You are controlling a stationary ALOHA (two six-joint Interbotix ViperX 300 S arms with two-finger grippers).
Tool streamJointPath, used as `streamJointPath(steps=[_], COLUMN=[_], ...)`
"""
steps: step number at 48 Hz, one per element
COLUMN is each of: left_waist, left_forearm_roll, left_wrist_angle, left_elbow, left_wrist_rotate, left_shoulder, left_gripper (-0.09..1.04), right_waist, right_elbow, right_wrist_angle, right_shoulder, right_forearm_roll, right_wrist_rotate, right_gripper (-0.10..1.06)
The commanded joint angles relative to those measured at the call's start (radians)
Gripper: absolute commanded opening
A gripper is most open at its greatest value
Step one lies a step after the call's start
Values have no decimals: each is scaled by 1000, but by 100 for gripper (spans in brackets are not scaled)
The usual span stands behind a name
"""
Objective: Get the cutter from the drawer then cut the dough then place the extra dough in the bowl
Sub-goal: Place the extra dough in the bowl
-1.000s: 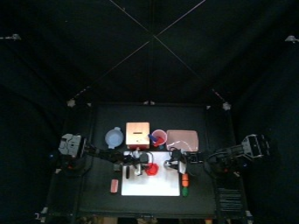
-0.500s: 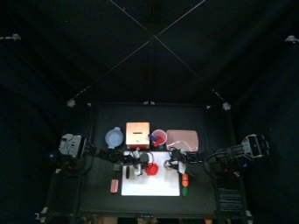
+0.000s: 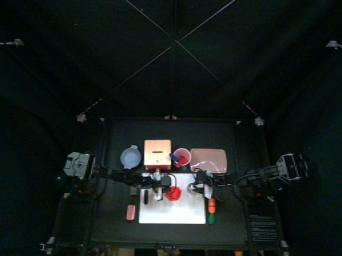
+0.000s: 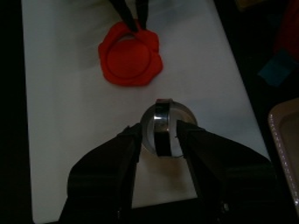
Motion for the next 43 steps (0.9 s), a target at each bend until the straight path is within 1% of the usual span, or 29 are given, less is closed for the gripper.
streamJointPath(steps=[1,18,43], left_waist=[0,-3,-6], left_forearm_roll=[15,69,112], left_wrist_angle=[-3,-3,-3], left_elbow=[-32,-58,-44], left_wrist_rotate=[2,3,3], left_shoulder=[-55,-138,-245], left_gripper=[57,57,57], right_waist=[2,0,0], right_elbow=[-18,-18,-12], right_wrist_angle=[-2,6,6], right_shoulder=[-11,-11,-11], right_forearm_roll=[0,-2,-2], right_wrist_rotate=[0,0,0], right_gripper=[76,76,76])
